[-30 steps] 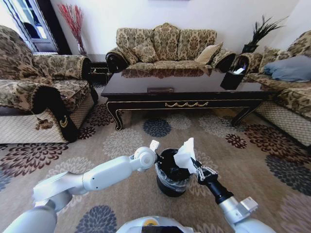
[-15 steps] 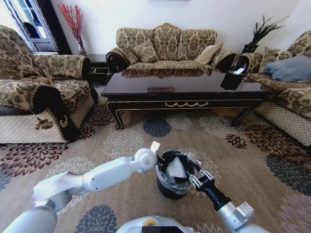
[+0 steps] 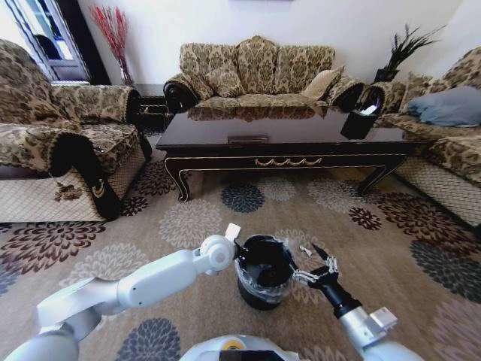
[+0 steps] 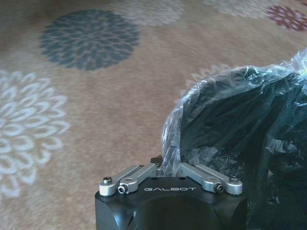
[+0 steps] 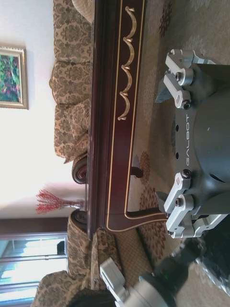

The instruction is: Move to the front of the table and pick up the trash from the floor, then place it into the trash bin.

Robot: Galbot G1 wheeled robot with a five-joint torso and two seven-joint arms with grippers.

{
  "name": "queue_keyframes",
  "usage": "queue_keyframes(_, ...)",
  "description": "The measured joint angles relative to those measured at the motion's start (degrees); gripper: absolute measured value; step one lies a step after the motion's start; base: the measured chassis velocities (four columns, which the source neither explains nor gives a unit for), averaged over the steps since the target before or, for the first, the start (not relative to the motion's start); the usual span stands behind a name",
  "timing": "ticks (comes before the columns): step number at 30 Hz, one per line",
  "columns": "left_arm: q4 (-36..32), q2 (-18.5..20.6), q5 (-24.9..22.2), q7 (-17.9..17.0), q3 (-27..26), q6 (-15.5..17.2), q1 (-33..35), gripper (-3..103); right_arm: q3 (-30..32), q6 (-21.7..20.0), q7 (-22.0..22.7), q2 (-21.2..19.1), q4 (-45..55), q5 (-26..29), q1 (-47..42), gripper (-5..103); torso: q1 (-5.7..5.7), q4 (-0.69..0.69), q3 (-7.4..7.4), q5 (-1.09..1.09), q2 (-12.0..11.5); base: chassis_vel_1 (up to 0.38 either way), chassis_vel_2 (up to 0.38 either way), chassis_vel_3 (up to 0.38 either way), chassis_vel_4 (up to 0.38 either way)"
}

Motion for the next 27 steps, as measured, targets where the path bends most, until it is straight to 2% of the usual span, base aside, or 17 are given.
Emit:
queue_keyframes(8, -1.6, 4.0, 3.7, 1.4, -7.3, 0.0, 8.2, 2, 0.1, -1.8, 3.3, -0.7, -3.2, 3.8, 4.0, 100, 0.00, 0.00, 0.00, -0.01, 0.0, 0.000, 0.000, 0.000, 0.000)
queue_keyframes(11, -2.2, 6.0, 7.1, 3.2, -11.6, 0.0, 12.6, 2, 0.2, -1.1, 2.7, -2.6, -8.4, 8.8, 7.5, 100, 0.00, 0.00, 0.00, -0.01, 0.0, 0.000, 0.000, 0.000, 0.000)
queue_keyframes(12, -2.2, 6.0, 7.1, 3.2, -11.6, 0.0, 12.6, 2, 0.2, -1.1, 2.7, -2.6, -8.4, 8.8, 7.5, 100, 0.00, 0.00, 0.00, -0.01, 0.0, 0.000, 0.000, 0.000, 0.000)
queue_keyframes(14, -2.9, 7.9, 8.6, 4.1, -15.1, 0.0, 15.4, 2, 0.3, -0.2, 2.2, -4.0, -13.8, 11.0, 10.7, 100, 0.00, 0.01, 0.00, 0.02, 0.0, 0.000, 0.000, 0.000, 0.000)
queue_keyframes(17, -3.8, 9.3, 8.8, 4.8, -17.7, 0.0, 17.5, 2, 0.3, 0.4, 1.7, -5.0, -17.9, 11.4, 12.7, 100, 0.00, 0.03, 0.00, 0.00, 0.0, 0.000, 0.000, 0.000, 0.000)
queue_keyframes(20, -5.1, 11.7, 9.5, 5.9, -22.7, 0.0, 21.3, 2, -0.3, 0.7, 0.6, -6.8, -25.1, 10.6, 15.7, 100, 0.00, -0.01, 0.00, 0.01, 0.0, 0.000, 0.000, 0.000, 0.000)
queue_keyframes(27, -6.2, 13.3, 10.7, 6.9, -28.3, 0.0, 26.4, 2, -2.9, 1.6, -0.8, -8.5, -35.5, 9.2, 22.6, 100, 0.00, 0.01, 0.00, -0.01, 0.0, 0.000, 0.000, 0.000, 0.000)
